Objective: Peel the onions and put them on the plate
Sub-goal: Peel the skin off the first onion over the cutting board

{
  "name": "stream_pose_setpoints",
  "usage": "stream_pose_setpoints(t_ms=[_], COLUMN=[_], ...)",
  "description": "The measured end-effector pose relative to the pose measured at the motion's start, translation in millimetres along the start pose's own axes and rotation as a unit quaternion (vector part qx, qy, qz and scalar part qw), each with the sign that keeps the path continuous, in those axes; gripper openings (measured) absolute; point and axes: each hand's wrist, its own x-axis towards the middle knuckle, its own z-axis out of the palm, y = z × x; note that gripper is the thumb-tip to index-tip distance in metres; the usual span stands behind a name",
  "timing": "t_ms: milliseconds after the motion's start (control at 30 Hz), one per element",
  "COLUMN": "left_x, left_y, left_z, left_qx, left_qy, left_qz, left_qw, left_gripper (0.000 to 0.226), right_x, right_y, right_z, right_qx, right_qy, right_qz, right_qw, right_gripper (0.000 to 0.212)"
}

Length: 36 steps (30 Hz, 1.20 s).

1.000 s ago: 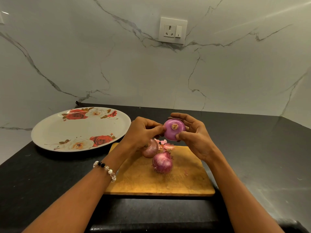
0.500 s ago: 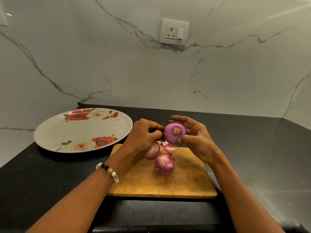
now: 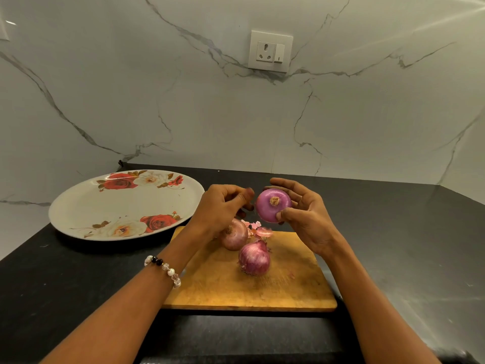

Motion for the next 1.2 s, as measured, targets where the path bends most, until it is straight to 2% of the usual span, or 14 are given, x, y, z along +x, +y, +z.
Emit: stream_pose_setpoints(t_ms=[100, 200, 367, 667, 933, 1200], left_x=[-0.8, 0.0, -0.9, 0.2, -0.2, -0.7], left_y=[-0.6, -2.5, -1.2, -6.3, -3.1, -1.7], left_z=[3.0, 3.4, 2.6, 3.9, 5.8, 4.5], left_qx=[0.044, 0.061, 0.073, 0.114, 0.13, 0.128], left_qy=[-0.023, -0.011, -0.011, 0.033, 0.034, 0.031], left_qz=[0.008, 0.012, 0.023, -0.018, -0.032, -0.024], left_qw=[0.999, 0.998, 0.997, 0.993, 0.99, 0.991], left_gripper=[0.023, 0.013, 0.008, 0.007, 0.008, 0.008], right_x=[-0.1, -0.5, -0.9, -0.8, -0.1, 4.0], right_y=[-0.6, -0.8, -2.6, -4.0, -3.2, -2.1], right_z=[0.4, 0.8, 0.6, -0.7, 1.4, 1.6], right_qx=[-0.004, -0.005, 0.011, 0.122, 0.156, 0.163], right_qy=[0.001, -0.001, 0.0, 0.0, 0.029, 0.101], right_qz=[-0.002, 0.0, -0.002, 0.005, 0.029, 0.063], right_qw=[1.0, 1.0, 1.0, 0.993, 0.987, 0.979], right_gripper=[0.065, 0.066, 0.066, 0.065, 0.06, 0.049])
